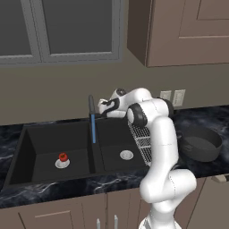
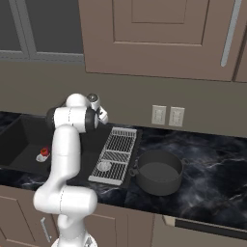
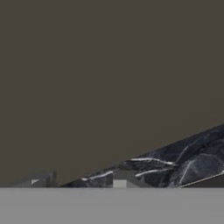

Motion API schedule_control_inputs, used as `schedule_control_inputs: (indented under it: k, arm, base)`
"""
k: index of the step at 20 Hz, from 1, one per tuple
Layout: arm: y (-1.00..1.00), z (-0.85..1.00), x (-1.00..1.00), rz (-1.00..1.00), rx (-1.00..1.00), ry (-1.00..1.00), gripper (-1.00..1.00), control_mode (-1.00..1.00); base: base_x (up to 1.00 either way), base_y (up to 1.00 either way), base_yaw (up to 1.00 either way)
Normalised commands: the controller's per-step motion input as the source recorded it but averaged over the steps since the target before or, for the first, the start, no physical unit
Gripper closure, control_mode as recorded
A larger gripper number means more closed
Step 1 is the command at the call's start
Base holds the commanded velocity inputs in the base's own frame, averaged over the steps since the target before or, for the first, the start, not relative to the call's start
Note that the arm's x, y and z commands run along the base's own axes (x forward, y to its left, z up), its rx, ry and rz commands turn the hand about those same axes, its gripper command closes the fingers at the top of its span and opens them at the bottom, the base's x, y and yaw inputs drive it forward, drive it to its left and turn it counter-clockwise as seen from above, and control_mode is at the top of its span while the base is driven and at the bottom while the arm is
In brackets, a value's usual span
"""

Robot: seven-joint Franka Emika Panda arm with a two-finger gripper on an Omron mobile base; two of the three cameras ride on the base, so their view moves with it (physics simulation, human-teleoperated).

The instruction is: Dump the bell pepper from the pot into the sink. Then turn on the water and wash the bell pepper. Then turn off the water and put the bell pepper back in the pot.

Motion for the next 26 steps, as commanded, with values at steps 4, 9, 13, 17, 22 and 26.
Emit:
schedule_control_inputs:
  k: [4, 9, 13, 17, 22, 26]
  arm:
    - [-0.83, -0.37, 0.00, -0.06, 0.02, 0.09, 1.00, -1.00]
    - [-0.73, -0.41, 0.00, -0.05, 0.02, 0.08, 1.00, -1.00]
    - [-0.29, -0.24, 0.00, -0.04, 0.00, 0.05, -1.00, -1.00]
    - [-0.29, 0.10, 0.00, -0.02, 0.02, 0.00, -1.00, -1.00]
    - [-0.29, 0.45, -0.04, 0.00, 0.07, -0.01, -1.00, -1.00]
    - [-0.13, 0.50, -0.09, 0.00, 0.10, -0.02, -1.00, -1.00]
  base:
    - [0.00, 0.00, 0.00]
    - [0.00, 0.00, 0.00]
    - [0.00, 0.00, 0.00]
    - [0.00, 0.00, 0.00]
    - [0.00, 0.00, 0.00]
    - [0.00, 0.00, 0.00]
